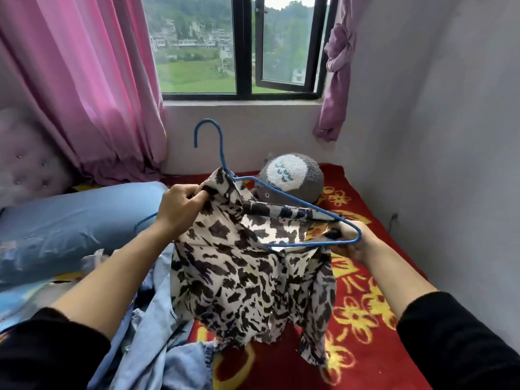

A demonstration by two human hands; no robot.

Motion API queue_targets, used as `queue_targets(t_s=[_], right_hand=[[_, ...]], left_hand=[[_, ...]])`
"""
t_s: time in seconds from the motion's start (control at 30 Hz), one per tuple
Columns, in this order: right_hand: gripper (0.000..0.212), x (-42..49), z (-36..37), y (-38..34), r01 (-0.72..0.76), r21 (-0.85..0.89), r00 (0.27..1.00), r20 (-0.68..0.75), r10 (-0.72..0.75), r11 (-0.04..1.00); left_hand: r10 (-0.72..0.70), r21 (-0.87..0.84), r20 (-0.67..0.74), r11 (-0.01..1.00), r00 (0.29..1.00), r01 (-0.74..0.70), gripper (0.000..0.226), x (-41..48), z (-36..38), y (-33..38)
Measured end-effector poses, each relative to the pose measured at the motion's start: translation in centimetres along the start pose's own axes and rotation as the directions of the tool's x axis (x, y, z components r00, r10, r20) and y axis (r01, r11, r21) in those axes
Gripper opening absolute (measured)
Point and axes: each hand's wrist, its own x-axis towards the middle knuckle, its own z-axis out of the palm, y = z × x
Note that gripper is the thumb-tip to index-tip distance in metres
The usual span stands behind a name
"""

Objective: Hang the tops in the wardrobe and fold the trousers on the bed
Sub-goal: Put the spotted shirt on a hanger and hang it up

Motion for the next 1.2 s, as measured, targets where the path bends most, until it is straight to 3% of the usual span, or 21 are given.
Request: queue_targets(t_s=[0.1, 0.23, 0.33, 0.4, 0.47, 0.6, 0.7, 0.8, 0.9, 0.97, 1.0, 1.07, 1.1, 1.13, 1.2], right_hand=[[0.014, 1.6, 0.3, -0.1, -0.024, 0.095, 0.997, -0.065, 0.03, 0.995], [0.02, 2.4, 0.0, 0.1, 0.003, 0.013, 0.986, -0.166, -0.001, 1.0], [0.014, 2.6, 0.1, 0.6, 0.08, -0.032, 0.971, -0.225, -0.085, 0.996], [0.016, 2.7, 0.0, 0.7, 0.146, -0.183, 0.933, -0.301, -0.197, 0.972], [0.012, 1.5, 0.4, 0.0, 0.203, -0.292, 0.913, -0.288, -0.288, 0.935], [0.004, -1.4, 2.1, -1.7, 0.36, -0.246, 0.92, -0.068, -0.386, 0.9], [0.003, -4.5, 3.8, -2.9, 0.425, -0.091, 0.901, 0.138, -0.411, 0.901], [0.012, -7.7, 5.3, -3.8, 0.485, -0.019, 0.824, 0.345, -0.449, 0.874], [0.023, -10.2, 6.4, -4.2, 0.544, -0.126, 0.708, 0.6, -0.373, 0.829], [0.042, -11.6, 6.9, -4.7, 0.6, -0.227, 0.609, 0.751, -0.254, 0.767], [0.045, -11.9, 7.0, -5.0, 0.623, -0.242, 0.606, 0.751, -0.263, 0.744], [0.044, -11.6, 7.0, -5.7, 0.7, -0.25, 0.662, 0.58, -0.476, 0.669], [0.046, -11.0, 6.9, -6.1, 0.746, -0.349, 0.666, 0.415, -0.62, 0.567], [0.051, -10.4, 6.8, -6.6, 0.739, -0.522, 0.622, 0.284, -0.73, 0.427], [0.059, -9.7, 6.9, -7.4, 0.633, -0.75, 0.544, 0.255, -0.799, 0.192]], left_hand=[[0.025, -0.024, 0.099, 0.999, 0.995, -0.023, 0.044, -0.6, 0.3, 0.6], [0.134, -0.013, 0.121, 0.991, 0.984, -0.133, 0.041, -1.4, 0.1, 0.8], [0.201, 0.151, 0.054, 0.967, 0.978, -0.207, 0.03, -1.7, 0.1, 0.0], [0.222, 0.311, 0.021, 0.925, 0.975, -0.218, 0.022, -1.8, 0.3, -0.1], [0.26, 0.429, 0.002, 0.872, 0.966, -0.236, 0.016, -1.9, 0.6, 0.0], [0.233, 0.439, -0.047, 0.878, 0.971, -0.19, 0.021, -1.7, 1.0, 0.4], [0.182, 0.409, -0.065, 0.902, 0.981, -0.14, 0.025, -1.5, 1.4, 0.9], [0.136, 0.407, -0.075, 0.908, 0.988, -0.095, 0.026, -1.4, 1.2, 1.4], [0.105, 0.366, -0.096, 0.928, 0.99, -0.063, 0.029, -1.2, 0.6, 1.8], [0.103, 0.293, -0.108, 0.954, 0.989, -0.068, 0.03, -1.1, -0.1, 2.2], [0.108, 0.248, -0.116, 0.966, 0.987, -0.076, 0.03, -1.1, -0.6, 2.4], [0.129, 0.168, -0.133, 0.98, 0.983, -0.106, 0.032, -1.1, -1.9, 2.3], [0.146, 0.142, -0.14, 0.982, 0.979, -0.126, 0.033, -1.0, -2.6, 2.2], [0.159, 0.122, -0.144, 0.982, 0.977, -0.141, 0.034, -0.9, -3.4, 2.2], [0.191, 0.095, -0.155, 0.979, 0.969, -0.178, 0.032, -0.7, -5.0, 2.7]])
